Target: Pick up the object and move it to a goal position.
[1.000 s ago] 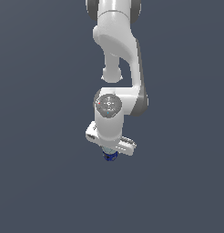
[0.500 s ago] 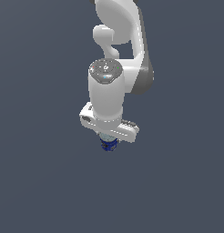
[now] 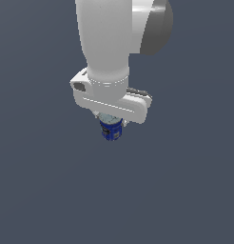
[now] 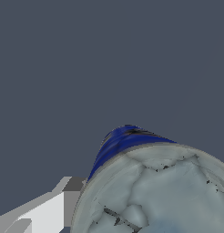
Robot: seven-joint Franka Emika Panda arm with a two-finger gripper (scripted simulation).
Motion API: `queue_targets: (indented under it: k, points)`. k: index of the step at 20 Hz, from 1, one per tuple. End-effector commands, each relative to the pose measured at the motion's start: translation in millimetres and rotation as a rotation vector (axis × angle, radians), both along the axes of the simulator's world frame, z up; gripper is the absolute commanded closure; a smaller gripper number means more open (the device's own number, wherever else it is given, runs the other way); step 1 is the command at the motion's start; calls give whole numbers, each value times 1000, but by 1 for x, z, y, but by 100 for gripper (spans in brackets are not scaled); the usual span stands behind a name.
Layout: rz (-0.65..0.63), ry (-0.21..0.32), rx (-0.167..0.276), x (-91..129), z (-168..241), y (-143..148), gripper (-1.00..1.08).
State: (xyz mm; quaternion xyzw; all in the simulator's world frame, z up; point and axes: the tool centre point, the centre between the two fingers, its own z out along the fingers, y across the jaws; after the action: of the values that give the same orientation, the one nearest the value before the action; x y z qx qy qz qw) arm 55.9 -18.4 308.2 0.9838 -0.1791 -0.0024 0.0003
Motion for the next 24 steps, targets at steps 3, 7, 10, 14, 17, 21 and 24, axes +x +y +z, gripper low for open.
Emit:
queue_targets:
  k: [3, 7, 10, 14, 17, 21, 24]
  points:
    - [0, -4, 0, -6, 54, -3, 108]
    - [0, -4, 0, -11, 98, -5, 108]
    - [0, -4, -1, -14, 129, -6, 108]
    - [0, -4, -1, -16, 162, -7, 108]
    - [1, -5, -1, -18, 181, -8, 108]
    - [1, -5, -1, -18, 198, -9, 108]
    - [1, -5, -1, -18, 206, -9, 108]
